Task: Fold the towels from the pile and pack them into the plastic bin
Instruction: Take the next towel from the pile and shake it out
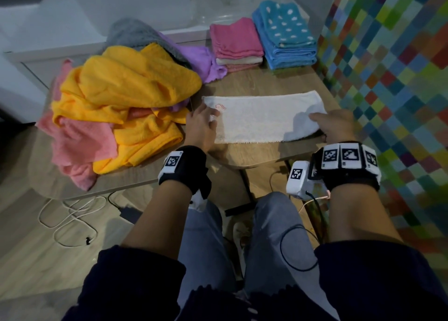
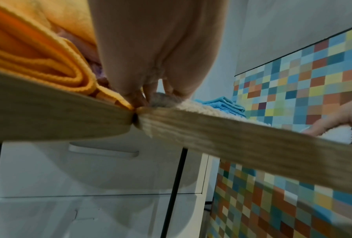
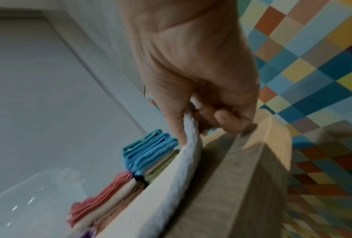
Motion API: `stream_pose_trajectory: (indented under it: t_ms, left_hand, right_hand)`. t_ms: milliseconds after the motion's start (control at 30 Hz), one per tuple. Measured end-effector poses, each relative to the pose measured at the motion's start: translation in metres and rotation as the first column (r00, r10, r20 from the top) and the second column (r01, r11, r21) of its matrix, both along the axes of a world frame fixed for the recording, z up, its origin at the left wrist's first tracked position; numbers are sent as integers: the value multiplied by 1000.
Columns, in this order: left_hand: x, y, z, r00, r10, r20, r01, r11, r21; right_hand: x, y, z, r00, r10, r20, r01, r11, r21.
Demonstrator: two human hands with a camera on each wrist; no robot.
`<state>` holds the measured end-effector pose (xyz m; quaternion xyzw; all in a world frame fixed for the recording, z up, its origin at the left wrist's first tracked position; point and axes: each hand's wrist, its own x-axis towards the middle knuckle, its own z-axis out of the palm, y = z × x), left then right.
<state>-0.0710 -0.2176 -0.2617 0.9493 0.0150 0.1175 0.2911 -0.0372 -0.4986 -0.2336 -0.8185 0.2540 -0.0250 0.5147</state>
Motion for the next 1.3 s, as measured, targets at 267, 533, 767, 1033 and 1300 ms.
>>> stream_pose_trajectory:
  t_ms: [267,533,767,1033,1300]
  left_hand:
    - [-7,-10,9,999,3,43,-9,991,131]
    - [-10,-32,7,987,-147,-58,110,904,-414]
    - [-10,-31,3,980,-194,-43,162,906,-391]
    - [10,-55,21,972,-195,-133,160,958,-237]
    - [34,-62,43,966,-255,-50,206,870,-449]
  right_hand:
    - [-36,72,13,870,236,434,27,855,-519]
    - [-44,115,-34,743,639,197,-349,622,-701]
    - [-42,114,-26,730,677,-93,-513,454,-728]
    - [-47,109,-20,723,688,-53,-559,539,-630]
    - [-47,111,-23,744,652,-143,-541,464,-701]
